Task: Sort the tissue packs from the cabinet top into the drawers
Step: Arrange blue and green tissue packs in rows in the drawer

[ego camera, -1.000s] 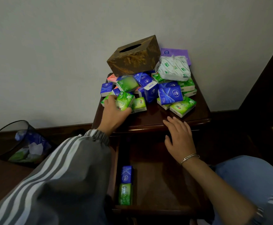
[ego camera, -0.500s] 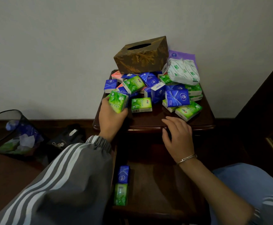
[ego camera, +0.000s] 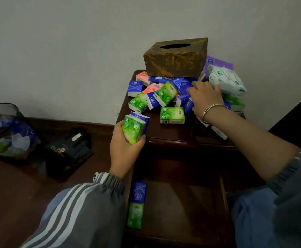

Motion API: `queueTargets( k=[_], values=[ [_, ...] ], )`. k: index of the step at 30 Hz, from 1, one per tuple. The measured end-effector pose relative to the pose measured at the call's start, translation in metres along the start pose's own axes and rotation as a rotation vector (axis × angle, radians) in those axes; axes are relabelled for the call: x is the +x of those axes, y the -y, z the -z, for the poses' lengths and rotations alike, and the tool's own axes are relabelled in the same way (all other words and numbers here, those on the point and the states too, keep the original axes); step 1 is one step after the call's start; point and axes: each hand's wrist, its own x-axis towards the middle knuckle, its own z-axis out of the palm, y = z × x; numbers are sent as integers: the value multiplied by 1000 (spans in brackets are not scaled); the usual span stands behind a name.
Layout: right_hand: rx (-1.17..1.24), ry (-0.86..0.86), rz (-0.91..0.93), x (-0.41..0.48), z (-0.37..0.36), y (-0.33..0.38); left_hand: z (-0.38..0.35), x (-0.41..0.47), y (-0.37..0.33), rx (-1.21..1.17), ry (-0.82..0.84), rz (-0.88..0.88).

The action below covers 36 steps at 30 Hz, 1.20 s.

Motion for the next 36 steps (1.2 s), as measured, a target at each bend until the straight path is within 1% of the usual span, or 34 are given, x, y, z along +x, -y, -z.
queueTargets(
  k=[3, 5, 7, 9, 10, 12, 14, 15, 17, 19, 21, 29, 32, 36],
  values=[
    [-52, -20, 60, 0, 6, -2, 0, 2, 5, 3, 14, -12],
    [-29, -26, 97, -1, 16, -4, 0, 2, 8, 5, 26, -26],
    [85, -55, 98, -4, 31, -8, 0, 2, 10, -4, 38, -25],
    [312, -47, 79, -8, 46, -12, -1, 2, 10, -15, 39, -20],
    [442, -2, 60, -8, 50, -11, -1, 3, 9, -21, 37, -18],
    [625, 151, 24, -5, 51, -2, -1, 3, 8, -32, 33, -17],
    [715, 323, -20, -4, 40, 13, -1, 2, 6, -33, 26, -15],
    [758, 382, -69, -5, 32, 19, 0, 1, 6, -32, 21, -15],
    [870, 436, -205, -8, 15, 27, 0, 1, 7, -32, 21, -15],
    [970, 421, -312, -10, 3, 32, 0, 1, 7, -35, 33, -16],
    [1041, 381, -348, -11, 0, 37, 0, 1, 7, -33, 38, -21],
    [958, 285, -264, -24, -7, 42, 0, -2, 6, -38, 28, -40],
    [839, 185, -223, -34, -14, 42, 0, -3, 5, -32, 27, -49],
    [910, -38, -140, -55, -15, 50, 4, -2, 2, 2, 55, -49]
  ],
)
